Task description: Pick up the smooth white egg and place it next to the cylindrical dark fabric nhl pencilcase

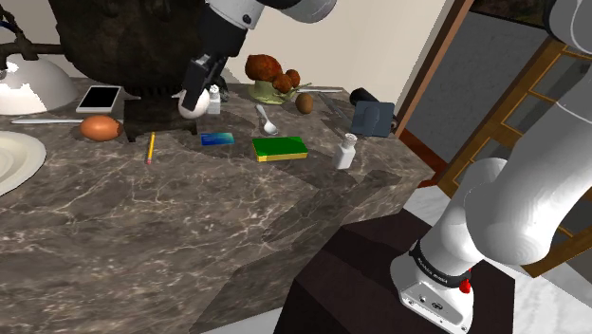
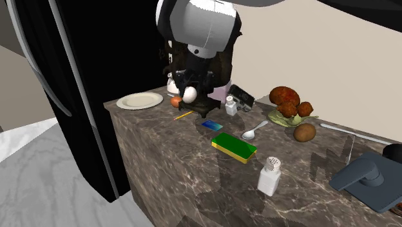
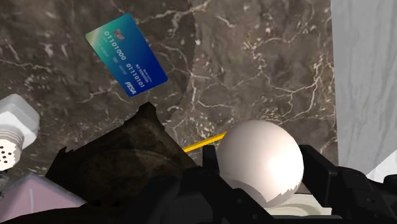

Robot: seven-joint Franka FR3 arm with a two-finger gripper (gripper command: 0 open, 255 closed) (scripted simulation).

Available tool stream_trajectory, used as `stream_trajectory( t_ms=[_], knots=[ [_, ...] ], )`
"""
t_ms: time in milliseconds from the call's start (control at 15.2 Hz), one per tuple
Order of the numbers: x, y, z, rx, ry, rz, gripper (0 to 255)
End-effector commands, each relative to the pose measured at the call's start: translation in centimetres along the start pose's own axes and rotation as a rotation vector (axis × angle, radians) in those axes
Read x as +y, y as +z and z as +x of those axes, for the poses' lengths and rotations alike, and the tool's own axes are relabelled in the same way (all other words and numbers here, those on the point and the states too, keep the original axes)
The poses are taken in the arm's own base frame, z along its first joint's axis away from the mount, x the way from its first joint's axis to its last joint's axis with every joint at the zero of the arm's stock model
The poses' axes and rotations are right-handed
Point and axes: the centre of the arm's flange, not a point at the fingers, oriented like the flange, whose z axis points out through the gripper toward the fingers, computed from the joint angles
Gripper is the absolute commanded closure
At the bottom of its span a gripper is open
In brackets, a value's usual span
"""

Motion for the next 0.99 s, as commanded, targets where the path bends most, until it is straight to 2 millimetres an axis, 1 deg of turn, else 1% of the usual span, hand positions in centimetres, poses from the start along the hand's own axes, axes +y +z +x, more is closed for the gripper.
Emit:
stream_trajectory(
  t_ms=[0, 132, 198, 924],
  knots=[
    [-0.1, -1.5, 0.7, 0.012, -0.004, -0.003, 255],
    [-0.2, -2.5, 1.1, 0.012, -0.004, -0.003, 255],
    [-0.3, -2.6, 1.1, 0.012, -0.004, -0.003, 255],
    [4.7, -8.3, -11.3, 0.012, -0.004, -0.004, 255]
  ],
)
